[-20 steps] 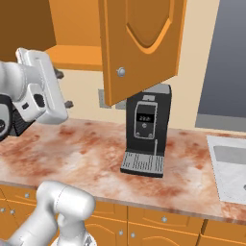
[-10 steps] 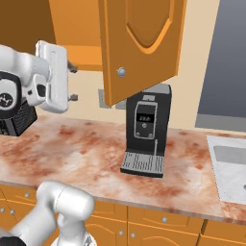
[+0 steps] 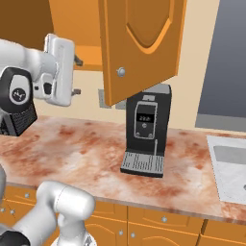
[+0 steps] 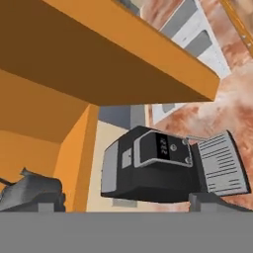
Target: Open the cabinet, pick the kettle from the cabinet, and place it in the sink.
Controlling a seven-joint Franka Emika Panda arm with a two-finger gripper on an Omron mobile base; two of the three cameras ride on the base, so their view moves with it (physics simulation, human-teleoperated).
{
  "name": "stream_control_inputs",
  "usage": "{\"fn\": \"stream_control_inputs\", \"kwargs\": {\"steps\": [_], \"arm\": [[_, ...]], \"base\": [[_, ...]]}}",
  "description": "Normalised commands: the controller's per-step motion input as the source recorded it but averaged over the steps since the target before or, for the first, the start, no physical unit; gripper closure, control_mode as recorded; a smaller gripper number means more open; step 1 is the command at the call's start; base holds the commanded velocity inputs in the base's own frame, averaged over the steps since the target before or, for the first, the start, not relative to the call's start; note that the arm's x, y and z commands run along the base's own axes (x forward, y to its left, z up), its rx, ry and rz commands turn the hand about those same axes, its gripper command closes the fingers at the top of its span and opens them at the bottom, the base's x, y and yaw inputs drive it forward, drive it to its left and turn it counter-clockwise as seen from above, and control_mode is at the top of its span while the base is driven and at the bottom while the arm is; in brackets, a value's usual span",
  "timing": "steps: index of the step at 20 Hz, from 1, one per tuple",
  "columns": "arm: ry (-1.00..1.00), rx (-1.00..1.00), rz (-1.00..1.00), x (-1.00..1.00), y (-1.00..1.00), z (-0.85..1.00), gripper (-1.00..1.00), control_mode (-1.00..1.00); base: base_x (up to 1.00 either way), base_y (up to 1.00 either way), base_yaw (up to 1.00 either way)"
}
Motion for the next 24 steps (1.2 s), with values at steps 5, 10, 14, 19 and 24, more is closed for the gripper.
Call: {"fn": "stream_control_inputs", "kwargs": {"steps": [5,10,14,19,24], "arm": [[-0.19,0.00,-0.03,0.36,-0.09,-0.13,-1.00,-1.00],[-0.06,0.00,-0.09,0.42,-0.13,-0.05,-1.00,-1.00],[-0.10,0.00,-0.08,0.34,-0.20,-0.01,-1.00,-1.00],[-0.07,0.00,-0.10,0.29,-0.22,0.00,-1.00,-1.00],[0.00,0.00,-0.27,0.27,-0.15,-0.03,-1.00,-1.00]], "base": [[0.00,0.00,0.00],[0.00,0.00,0.00],[0.00,0.00,0.00],[0.00,0.00,0.00],[0.00,0.00,0.00]]}}
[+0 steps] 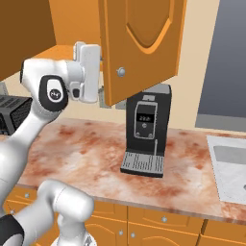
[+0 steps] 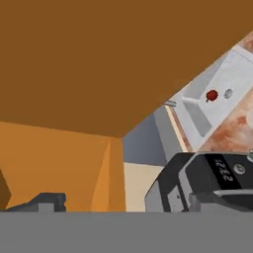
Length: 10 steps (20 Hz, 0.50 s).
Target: Open the cabinet, pick the kettle from the cabinet, and place it in the sink.
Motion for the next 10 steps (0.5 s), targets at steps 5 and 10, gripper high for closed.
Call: {"fn": "stream_control_inputs", "kwargs": {"steps": [5,10], "arm": [[0.00,0.00,-0.31,0.17,-0.18,-0.01,-1.00,-1.00],[-0.02,0.00,-0.25,0.07,-0.20,-0.05,-1.00,-1.00]], "base": [[0.00,0.00,0.00],[0.00,0.00,0.00]]}}
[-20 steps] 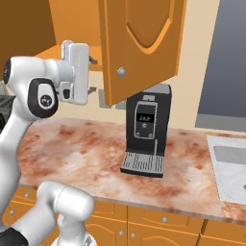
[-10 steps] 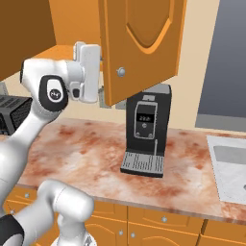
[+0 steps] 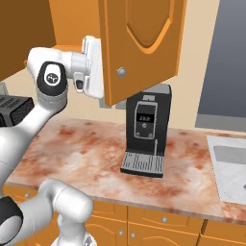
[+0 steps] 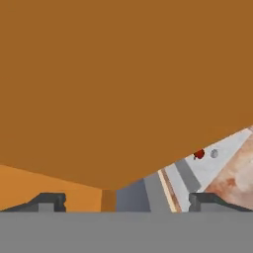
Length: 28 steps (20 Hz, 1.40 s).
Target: Open the cabinet, pick the kettle from the cabinet, and place it in the sink.
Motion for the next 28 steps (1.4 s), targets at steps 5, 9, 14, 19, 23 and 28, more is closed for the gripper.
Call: {"fn": "stream_control_inputs", "kwargs": {"steps": [5,9,14,19,23,28], "arm": [[-0.05,0.00,-0.24,0.00,-0.18,-0.15,-1.00,-1.00],[-0.08,0.00,-0.23,0.00,-0.17,-0.19,-1.00,-1.00],[-0.11,0.02,-0.20,-0.12,-0.30,-0.14,-1.00,-1.00],[-0.11,0.05,-0.19,-0.19,-0.40,-0.05,-1.00,-1.00],[-0.10,0.06,-0.17,-0.24,-0.48,-0.02,-1.00,-1.00],[-0.04,0.05,-0.12,-0.21,-0.55,-0.05,-1.00,-1.00]], "base": [[0.00,0.00,0.00],[0.00,0.00,0.00],[0.00,0.00,0.00],[0.00,0.00,0.00],[0.00,0.00,0.00],[0.00,0.00,0.00]]}}
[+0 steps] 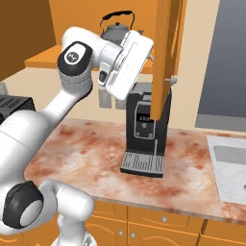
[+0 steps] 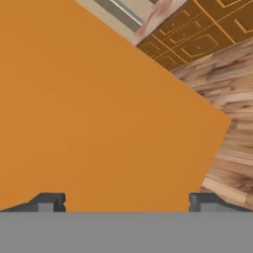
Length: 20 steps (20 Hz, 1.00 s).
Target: Open the cabinet, pick the kettle from the cabinet, and place it in the sink.
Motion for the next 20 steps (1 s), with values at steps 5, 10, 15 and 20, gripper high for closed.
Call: {"fn": "stream_control_inputs", "kwargs": {"steps": [5,10,15,20], "arm": [[0.00,0.03,-0.08,-0.14,-0.50,-0.06,-1.00,-1.00],[-0.06,0.00,-0.01,-0.03,0.20,-0.12,-1.00,-1.00],[-0.02,0.00,0.01,0.00,0.46,0.00,-1.00,-1.00],[0.00,-0.05,0.13,-0.06,0.52,0.06,-1.00,-1.00]], "base": [[0.00,0.00,0.00],[0.00,0.00,0.00],[0.00,0.00,0.00],[0.00,0.00,0.00]]}}
